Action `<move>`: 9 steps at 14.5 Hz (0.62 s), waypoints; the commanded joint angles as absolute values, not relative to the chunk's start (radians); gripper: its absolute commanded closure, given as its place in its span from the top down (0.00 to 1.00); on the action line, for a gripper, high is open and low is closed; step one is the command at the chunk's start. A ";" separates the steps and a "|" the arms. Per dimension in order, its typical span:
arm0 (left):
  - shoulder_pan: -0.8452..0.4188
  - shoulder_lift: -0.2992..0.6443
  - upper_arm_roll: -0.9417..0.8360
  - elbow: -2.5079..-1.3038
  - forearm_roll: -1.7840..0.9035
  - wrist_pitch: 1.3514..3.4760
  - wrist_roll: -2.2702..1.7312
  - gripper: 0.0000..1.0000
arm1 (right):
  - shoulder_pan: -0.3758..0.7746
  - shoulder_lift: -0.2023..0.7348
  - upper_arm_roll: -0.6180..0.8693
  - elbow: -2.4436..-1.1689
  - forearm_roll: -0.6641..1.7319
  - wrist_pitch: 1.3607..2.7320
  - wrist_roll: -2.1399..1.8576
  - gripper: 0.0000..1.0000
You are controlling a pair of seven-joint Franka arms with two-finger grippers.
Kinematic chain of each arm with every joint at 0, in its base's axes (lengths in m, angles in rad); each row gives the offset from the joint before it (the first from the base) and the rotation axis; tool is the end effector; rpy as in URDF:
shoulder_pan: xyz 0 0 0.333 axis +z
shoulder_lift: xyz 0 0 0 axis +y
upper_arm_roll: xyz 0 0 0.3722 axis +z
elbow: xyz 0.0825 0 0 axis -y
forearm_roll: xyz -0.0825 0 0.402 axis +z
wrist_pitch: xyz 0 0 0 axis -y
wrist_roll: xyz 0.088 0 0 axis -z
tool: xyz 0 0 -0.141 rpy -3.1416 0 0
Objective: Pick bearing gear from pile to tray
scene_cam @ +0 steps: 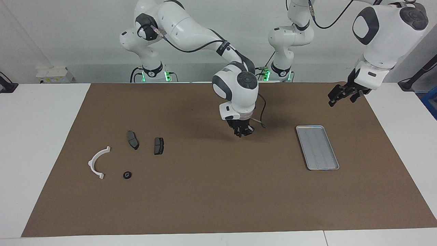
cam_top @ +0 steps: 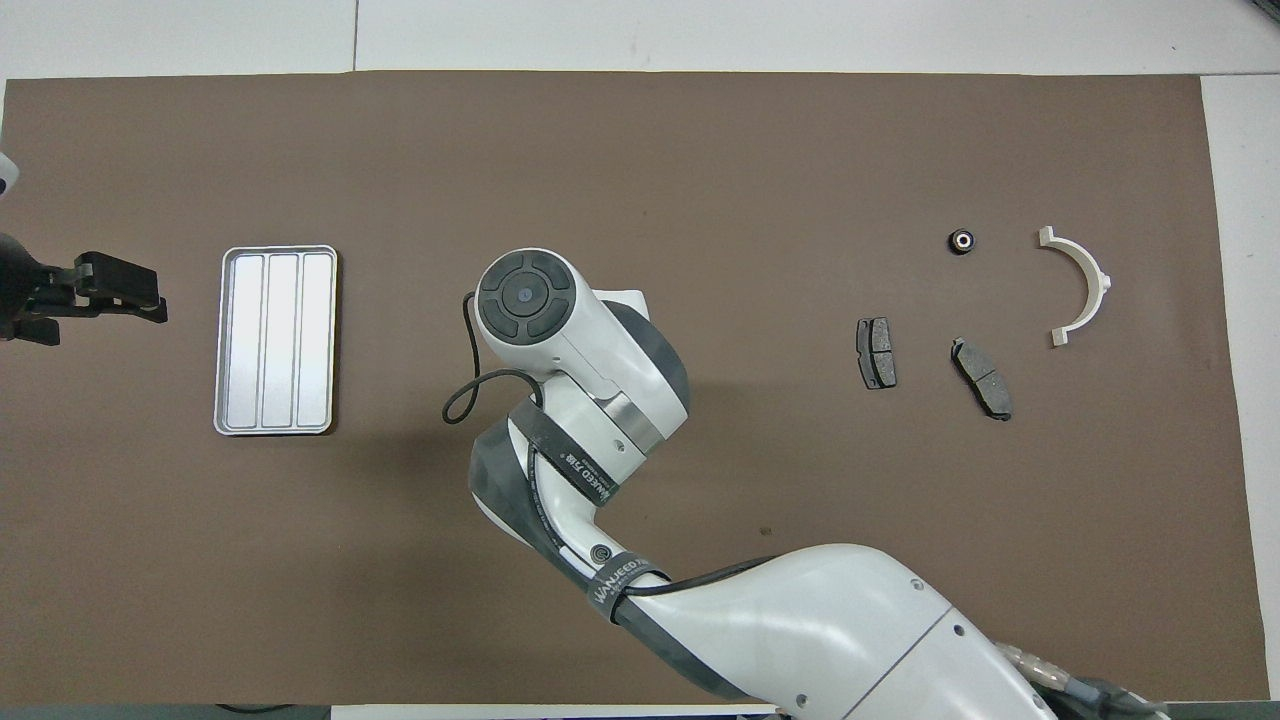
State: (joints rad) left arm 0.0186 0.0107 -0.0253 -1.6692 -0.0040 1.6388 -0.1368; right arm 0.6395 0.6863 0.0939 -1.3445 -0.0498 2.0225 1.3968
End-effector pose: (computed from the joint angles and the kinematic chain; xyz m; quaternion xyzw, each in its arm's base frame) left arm 0.5772 -0.0043 0.5980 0.9977 0.0652 -0.0206 0.0007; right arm 0.5955 0.5090 0.3239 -0.9456 0.3252 0.0078 0.0012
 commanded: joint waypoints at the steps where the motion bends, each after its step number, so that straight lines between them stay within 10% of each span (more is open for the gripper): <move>1: 0.006 -0.002 -0.014 -1.672 -0.006 1.624 -0.133 1.00 | 0.643 0.690 0.091 -1.419 -0.084 2.132 1.417 0.00; 7: 0.006 -0.003 -0.014 -1.672 -0.006 1.624 -0.133 1.00 | 0.637 0.698 0.091 -1.419 -0.103 2.118 1.416 0.00; 9: 0.006 -0.003 -0.014 -1.672 -0.006 1.624 -0.133 1.00 | 0.641 0.698 0.089 -1.410 -0.103 2.105 1.419 0.99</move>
State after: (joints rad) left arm 0.0186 0.0107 -0.0253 -1.6692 -0.0040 1.6388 -0.1368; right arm 0.6392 0.7114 0.0916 -1.3913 -0.0778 2.1081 1.3968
